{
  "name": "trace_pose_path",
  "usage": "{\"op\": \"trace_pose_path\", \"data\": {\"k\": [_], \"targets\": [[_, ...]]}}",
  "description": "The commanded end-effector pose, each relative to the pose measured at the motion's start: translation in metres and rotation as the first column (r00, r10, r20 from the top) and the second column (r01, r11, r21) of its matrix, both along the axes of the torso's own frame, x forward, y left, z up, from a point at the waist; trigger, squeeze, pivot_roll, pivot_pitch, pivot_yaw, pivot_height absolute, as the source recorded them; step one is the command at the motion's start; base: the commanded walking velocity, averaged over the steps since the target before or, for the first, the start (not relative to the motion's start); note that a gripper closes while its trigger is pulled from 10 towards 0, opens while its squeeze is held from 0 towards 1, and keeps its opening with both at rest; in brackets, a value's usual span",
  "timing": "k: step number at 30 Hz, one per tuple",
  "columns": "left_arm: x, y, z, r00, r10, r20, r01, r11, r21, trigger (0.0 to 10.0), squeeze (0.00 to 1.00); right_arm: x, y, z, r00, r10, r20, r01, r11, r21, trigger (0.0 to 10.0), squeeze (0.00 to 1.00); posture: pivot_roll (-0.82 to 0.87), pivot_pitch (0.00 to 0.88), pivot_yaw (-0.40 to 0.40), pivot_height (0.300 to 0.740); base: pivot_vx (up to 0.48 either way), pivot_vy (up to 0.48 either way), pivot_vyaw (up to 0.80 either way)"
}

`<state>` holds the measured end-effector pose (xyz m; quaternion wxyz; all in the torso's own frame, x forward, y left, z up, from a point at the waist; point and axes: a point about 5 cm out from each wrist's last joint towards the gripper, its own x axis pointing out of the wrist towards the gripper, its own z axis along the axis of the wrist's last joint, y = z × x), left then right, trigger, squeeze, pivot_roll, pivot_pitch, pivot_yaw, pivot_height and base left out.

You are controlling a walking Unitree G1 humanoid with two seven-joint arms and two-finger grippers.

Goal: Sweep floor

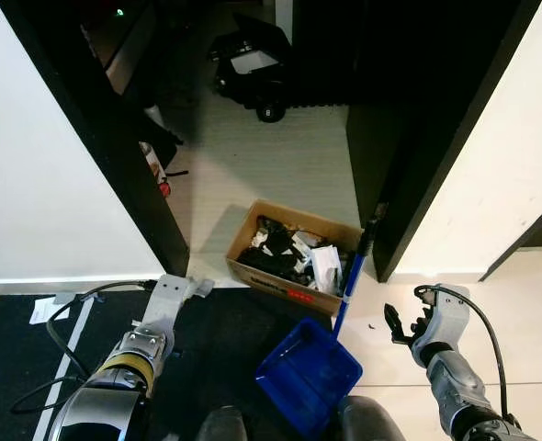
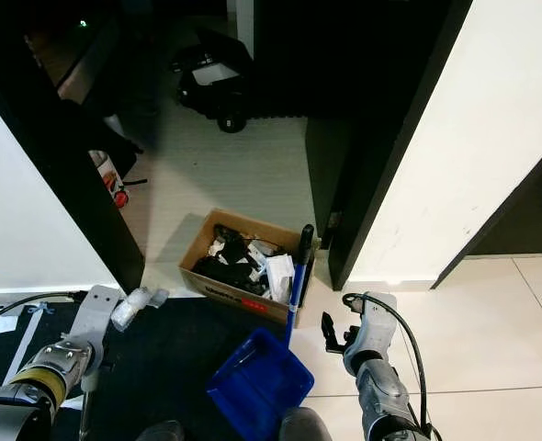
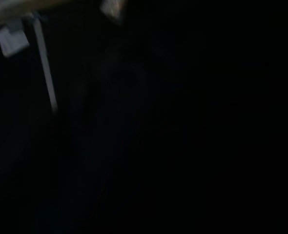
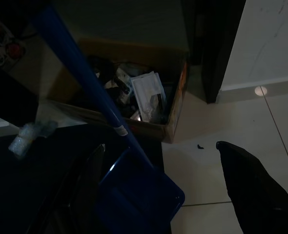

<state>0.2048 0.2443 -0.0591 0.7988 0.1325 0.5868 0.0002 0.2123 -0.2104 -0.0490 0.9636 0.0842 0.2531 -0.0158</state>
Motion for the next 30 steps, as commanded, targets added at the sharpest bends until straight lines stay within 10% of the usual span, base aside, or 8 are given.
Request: {"op": "trace_pose_path", "data": {"k": [1,9,10,13,30], "targets": [[-0.064,0.017,-0.019,0.940,0.069,-0.333,-0.068,0.998,0.017,10.0,0.00,0.001,0.003,-0.001,1.000,0.013,-0.014,-0.013,1.000,0.006,10.0,0.00,0.04,0.000,-0.013,0.740,0.000,0.000,0.00],[-0.027,0.026,-0.008,0.995,0.100,0.016,-0.101,0.990,0.099,10.0,0.00,0.004,0.003,0.000,1.000,0.015,-0.011,-0.014,1.000,0.008,10.0,0.00,0.04,0.000,-0.015,0.740,0.000,0.000,0.00],[-0.006,0.021,0.001,0.969,0.070,0.236,-0.091,0.993,0.078,10.0,0.00,0.004,0.004,0.000,1.000,0.018,-0.010,-0.017,1.000,0.009,10.0,0.00,0.04,0.000,-0.017,0.740,0.000,0.000,0.00],[0.009,0.015,0.010,0.913,0.134,0.385,-0.151,0.988,0.013,10.0,0.00,0.004,0.005,0.001,1.000,0.021,-0.008,-0.021,1.000,0.008,10.0,0.00,0.03,0.000,-0.019,0.740,0.000,0.000,0.00],[0.016,0.000,0.010,0.872,0.130,0.471,-0.141,0.990,-0.013,10.0,0.00,0.006,0.004,0.002,1.000,0.030,-0.001,-0.030,1.000,-0.001,10.0,0.00,0.02,0.000,-0.025,0.740,0.000,0.000,0.00]]}}
